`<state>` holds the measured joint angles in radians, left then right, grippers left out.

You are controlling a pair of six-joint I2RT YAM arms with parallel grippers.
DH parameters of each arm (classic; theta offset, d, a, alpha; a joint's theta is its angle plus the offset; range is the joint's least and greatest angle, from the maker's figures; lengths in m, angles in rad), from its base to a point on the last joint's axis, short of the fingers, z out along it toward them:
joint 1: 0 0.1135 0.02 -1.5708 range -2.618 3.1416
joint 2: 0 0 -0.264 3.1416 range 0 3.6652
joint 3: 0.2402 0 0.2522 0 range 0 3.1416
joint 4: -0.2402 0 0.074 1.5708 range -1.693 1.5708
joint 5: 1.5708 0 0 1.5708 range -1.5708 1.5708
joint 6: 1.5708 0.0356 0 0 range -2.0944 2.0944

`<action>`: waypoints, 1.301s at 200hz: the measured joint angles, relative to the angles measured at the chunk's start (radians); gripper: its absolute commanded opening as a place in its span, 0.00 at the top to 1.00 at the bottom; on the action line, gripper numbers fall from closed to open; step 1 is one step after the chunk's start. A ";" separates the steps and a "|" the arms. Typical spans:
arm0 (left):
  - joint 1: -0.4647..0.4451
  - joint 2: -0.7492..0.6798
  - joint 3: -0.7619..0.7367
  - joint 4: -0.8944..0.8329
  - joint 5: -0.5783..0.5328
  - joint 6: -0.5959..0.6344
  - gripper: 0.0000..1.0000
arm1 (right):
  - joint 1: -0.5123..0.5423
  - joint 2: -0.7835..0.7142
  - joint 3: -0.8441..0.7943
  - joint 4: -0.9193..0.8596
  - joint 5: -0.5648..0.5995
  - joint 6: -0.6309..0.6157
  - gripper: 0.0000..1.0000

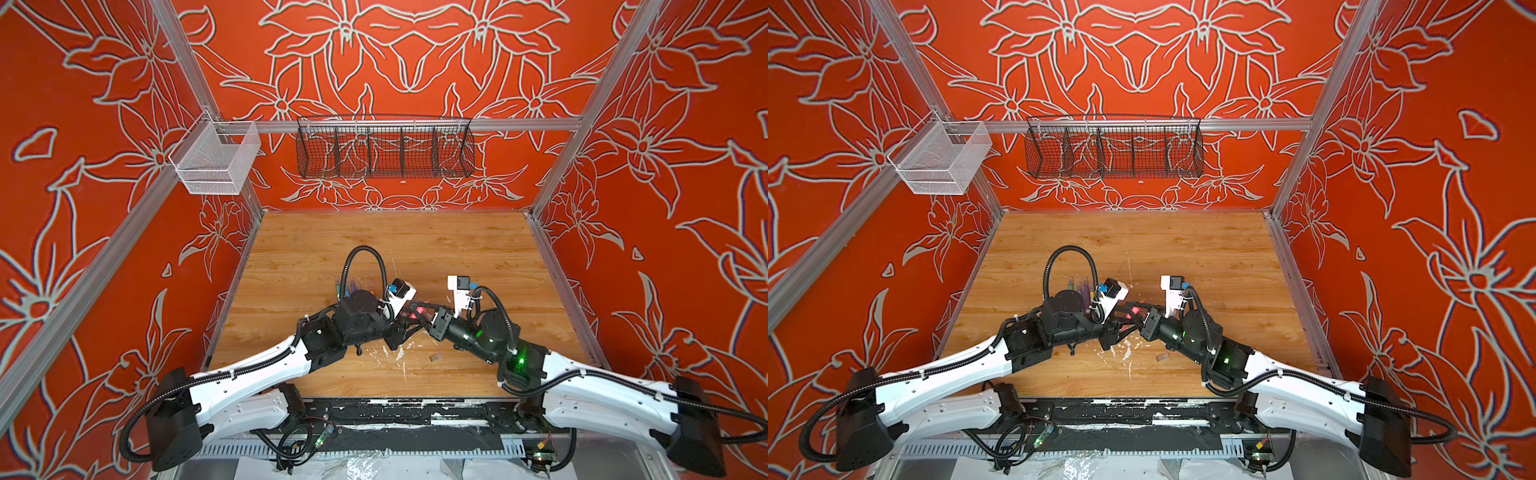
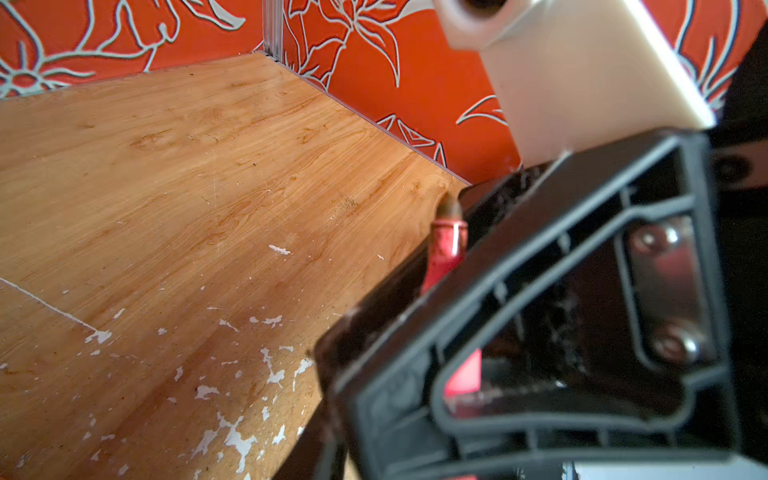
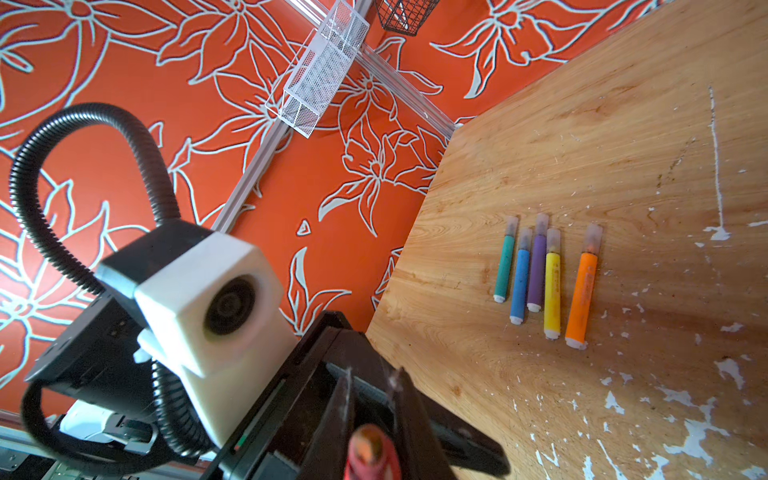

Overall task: Insert the pens into the pen caps
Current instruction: 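Move the right gripper to the pink marker's tip beside the left gripper, then withdraw the right gripper and move it over the clear cap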

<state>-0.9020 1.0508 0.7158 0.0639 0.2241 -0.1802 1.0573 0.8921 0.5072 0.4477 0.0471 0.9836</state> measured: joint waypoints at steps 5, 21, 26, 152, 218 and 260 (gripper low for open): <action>-0.001 0.001 0.000 0.002 0.002 -0.003 0.87 | 0.002 0.001 0.000 0.002 0.004 0.000 1.00; -0.009 0.005 0.000 0.008 0.005 0.015 1.00 | 0.005 0.005 -0.002 0.005 0.023 0.002 1.00; -0.009 0.007 0.000 0.009 0.007 0.013 1.00 | 0.005 0.004 -0.003 0.005 0.027 0.002 1.00; 0.077 0.025 -0.111 0.061 -0.434 -0.044 1.00 | 0.016 -0.281 0.022 -0.484 0.179 -0.048 0.50; 0.153 0.033 -0.121 0.066 -0.520 -0.098 1.00 | 0.016 -0.148 0.018 -0.838 0.152 -0.047 0.46; 0.153 0.021 -0.123 0.069 -0.510 -0.097 1.00 | 0.017 -0.101 -0.073 -0.852 0.087 -0.024 0.42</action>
<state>-0.7490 1.0721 0.5926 0.1333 -0.2863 -0.2775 1.0740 0.7914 0.4339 -0.4042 0.1345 0.9592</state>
